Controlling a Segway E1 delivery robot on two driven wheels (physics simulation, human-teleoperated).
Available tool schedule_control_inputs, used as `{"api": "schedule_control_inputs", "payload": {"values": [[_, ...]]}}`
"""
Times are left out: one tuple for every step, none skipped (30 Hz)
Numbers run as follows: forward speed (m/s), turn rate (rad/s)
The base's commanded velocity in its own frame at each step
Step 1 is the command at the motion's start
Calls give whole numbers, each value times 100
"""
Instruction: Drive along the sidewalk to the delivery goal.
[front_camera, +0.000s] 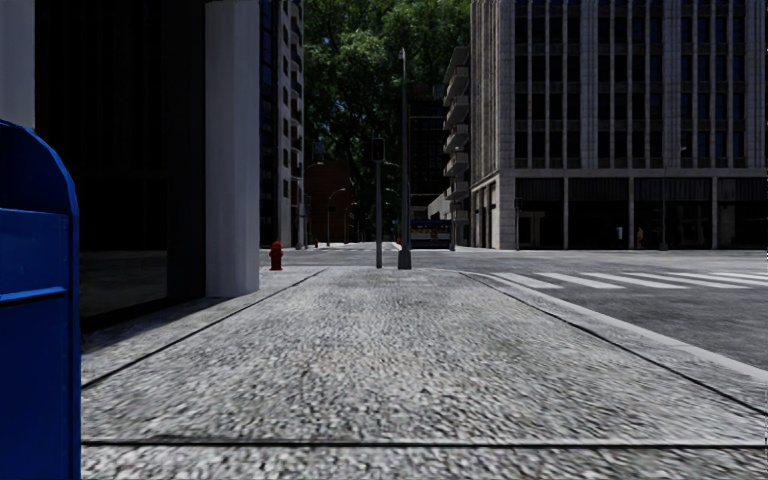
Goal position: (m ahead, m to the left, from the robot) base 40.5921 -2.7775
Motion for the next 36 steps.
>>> {"api": "schedule_control_inputs", "payload": {"values": [[200,-17],[200,-17],[200,-3],[200,0],[200,0],[200,0],[200,0],[200,0],[200,0],[200,0],[200,0],[200,0],[200,0],[200,0],[200,0],[200,0],[200,0],[200,0],[200,0],[200,0],[200,0],[200,0],[200,0],[200,0],[200,0],[200,0],[200,0],[200,0],[200,0],[200,0],[200,0],[200,0],[200,0],[200,0],[200,0],[200,0]]}}
